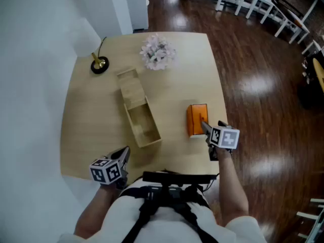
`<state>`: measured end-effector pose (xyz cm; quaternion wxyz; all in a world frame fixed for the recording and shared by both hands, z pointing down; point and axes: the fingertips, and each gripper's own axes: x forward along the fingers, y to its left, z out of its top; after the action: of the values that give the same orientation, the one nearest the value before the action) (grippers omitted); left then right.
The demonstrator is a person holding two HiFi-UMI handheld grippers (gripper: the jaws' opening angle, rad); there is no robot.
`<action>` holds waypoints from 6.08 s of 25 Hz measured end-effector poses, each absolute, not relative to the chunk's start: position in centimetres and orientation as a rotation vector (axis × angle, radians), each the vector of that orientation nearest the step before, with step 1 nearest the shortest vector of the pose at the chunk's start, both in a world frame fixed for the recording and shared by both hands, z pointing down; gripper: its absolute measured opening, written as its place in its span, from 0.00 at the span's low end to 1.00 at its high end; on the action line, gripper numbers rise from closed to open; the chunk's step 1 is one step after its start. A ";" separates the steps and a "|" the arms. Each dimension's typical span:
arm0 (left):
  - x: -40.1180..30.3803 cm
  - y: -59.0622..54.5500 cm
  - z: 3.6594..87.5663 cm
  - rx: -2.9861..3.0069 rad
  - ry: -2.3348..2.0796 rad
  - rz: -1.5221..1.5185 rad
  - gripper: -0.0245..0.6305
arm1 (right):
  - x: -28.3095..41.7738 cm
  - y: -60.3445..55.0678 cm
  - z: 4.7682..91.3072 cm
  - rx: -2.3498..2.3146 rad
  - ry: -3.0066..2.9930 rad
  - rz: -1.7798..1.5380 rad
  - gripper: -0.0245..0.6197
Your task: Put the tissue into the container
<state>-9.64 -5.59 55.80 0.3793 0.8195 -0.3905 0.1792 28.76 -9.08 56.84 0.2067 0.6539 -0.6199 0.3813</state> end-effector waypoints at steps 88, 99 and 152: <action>-12.6 -4.2 51.8 2.145 -0.940 0.397 0.04 | -1.1 -16.8 56.4 1.168 -2.073 1.275 0.59; -10.9 -4.7 50.5 2.190 -0.915 0.381 0.04 | 3.7 -13.6 51.2 1.289 -2.187 1.107 0.59; -2.5 -1.9 47.0 2.413 -0.594 0.551 0.04 | 13.1 -2.7 47.1 1.674 -2.272 1.022 0.10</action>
<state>-2.53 -1.95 47.00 0.2938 0.9062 -0.2230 0.2068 13.10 -2.71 47.14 0.0702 0.5563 -0.7552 0.3396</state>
